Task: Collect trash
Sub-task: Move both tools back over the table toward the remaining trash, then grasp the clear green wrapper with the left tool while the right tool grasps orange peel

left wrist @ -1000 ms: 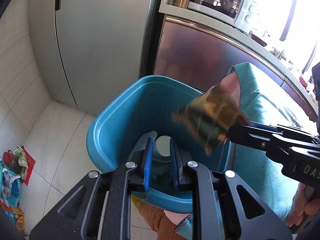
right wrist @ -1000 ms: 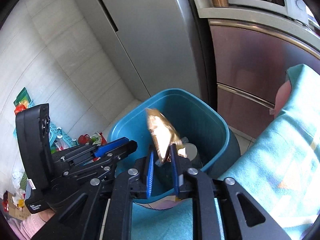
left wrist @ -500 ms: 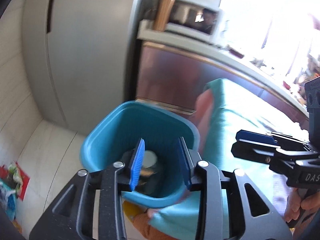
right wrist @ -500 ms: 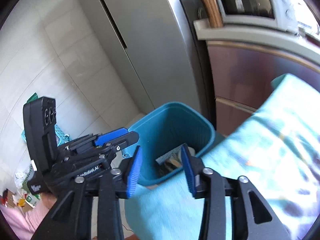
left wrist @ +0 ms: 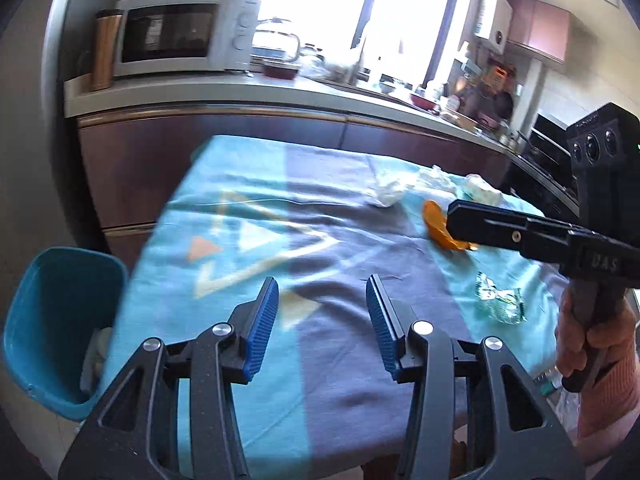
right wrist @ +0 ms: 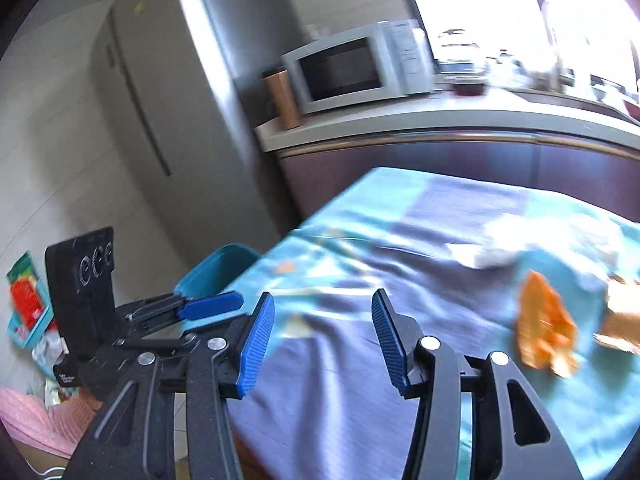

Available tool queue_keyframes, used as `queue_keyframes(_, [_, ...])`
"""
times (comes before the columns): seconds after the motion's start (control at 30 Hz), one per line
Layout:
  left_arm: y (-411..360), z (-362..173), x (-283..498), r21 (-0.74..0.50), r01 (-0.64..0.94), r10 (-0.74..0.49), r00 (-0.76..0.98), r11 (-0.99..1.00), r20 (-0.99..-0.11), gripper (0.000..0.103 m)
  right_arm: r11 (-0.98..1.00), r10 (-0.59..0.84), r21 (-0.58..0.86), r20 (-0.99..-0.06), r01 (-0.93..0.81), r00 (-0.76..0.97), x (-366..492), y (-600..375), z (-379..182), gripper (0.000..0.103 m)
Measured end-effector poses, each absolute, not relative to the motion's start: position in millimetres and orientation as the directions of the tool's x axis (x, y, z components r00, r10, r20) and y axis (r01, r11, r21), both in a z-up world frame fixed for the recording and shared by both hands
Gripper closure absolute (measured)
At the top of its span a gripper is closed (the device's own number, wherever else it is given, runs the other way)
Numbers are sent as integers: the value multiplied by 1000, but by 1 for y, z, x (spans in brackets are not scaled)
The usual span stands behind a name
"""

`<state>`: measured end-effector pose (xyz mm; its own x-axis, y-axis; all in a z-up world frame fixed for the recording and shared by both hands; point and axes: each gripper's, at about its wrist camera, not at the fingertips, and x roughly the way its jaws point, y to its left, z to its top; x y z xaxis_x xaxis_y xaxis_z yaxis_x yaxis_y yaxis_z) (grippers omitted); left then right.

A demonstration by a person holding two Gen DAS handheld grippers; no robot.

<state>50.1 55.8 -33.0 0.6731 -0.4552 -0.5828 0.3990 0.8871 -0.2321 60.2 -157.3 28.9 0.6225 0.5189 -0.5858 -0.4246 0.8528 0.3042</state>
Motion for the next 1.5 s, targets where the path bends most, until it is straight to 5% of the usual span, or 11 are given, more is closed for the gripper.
queue_keyframes(0.5, [-93,-62,38,-260,673,-633,393,692,-667,56,931,314,348,-616,-109,723,45,-303,-4,55])
queue_keyframes(1.27, [-133,-77,69,-386,642,-663,261,662,-702,47,904,367,418,-655,-88,660,50,-304,-43,59])
queue_keyframes(1.4, [-139,-78,73,-410,633,-672,244,656,-699,51,894,390,438,-660,-93,642,51,-302,-49,63])
queue_keyframes(1.5, [-141,-81,77,-427,619,-674,235,659,-700,64,886,406,453,-659,-97,633,51,-302,-54,70])
